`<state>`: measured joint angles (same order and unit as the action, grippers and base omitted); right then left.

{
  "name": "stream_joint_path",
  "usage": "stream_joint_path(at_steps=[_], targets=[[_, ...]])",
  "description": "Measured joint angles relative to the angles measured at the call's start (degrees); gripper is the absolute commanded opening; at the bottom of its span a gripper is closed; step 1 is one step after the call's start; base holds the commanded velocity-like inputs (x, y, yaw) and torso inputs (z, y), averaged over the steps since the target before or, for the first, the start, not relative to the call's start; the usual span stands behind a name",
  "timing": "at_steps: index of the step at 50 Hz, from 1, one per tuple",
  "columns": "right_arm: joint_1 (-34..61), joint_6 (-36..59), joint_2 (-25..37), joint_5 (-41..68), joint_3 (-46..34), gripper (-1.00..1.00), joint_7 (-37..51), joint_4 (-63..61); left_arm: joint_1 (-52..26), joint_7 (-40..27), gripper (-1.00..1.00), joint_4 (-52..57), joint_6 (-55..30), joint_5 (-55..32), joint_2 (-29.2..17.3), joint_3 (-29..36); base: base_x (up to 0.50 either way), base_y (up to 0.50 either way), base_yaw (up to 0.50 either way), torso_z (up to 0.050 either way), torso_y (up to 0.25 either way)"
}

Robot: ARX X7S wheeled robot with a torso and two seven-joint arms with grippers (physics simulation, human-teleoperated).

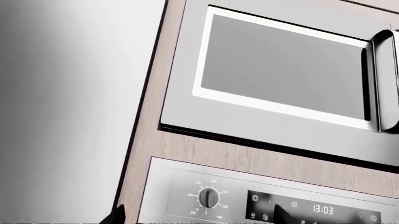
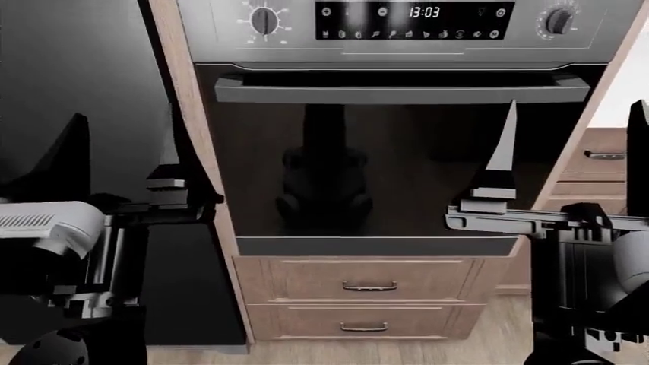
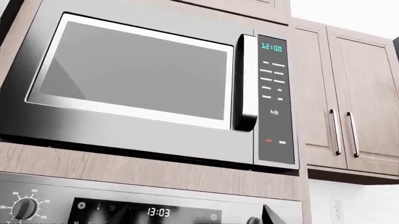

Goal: Preheat the oven by turning the temperature knob.

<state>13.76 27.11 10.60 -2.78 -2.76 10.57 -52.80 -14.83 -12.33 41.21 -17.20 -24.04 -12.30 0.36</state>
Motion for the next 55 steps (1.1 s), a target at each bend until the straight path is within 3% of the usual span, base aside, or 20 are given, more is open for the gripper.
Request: stream_joint_path(at_steps=[16, 46, 55], targets=[[0.1, 0.6, 0.3, 0.8, -0.3, 1.0, 0.7, 0.2, -1.6, -3.0, 1.0, -0.1, -2.2, 1.1, -0.8, 1.2, 0.33, 0.0, 0.0, 0.0, 0.0], [0.1, 1.5, 1.7, 1.5, -1.2, 1.0, 2.5, 0.0, -0.8, -5.0, 1.0, 2.1, -2.5, 0.2, -3.2, 2.6, 0.0, -0.05, 0.0, 0.0, 0.0], [-0.1, 0.9, 2.3, 1.8, -1.6, 1.0, 2.7, 0.1, -0.9, -5.5, 1.0, 2.4, -2.5, -0.5, -3.6, 2.5, 0.24, 0.0, 0.0, 0.0, 0.0]])
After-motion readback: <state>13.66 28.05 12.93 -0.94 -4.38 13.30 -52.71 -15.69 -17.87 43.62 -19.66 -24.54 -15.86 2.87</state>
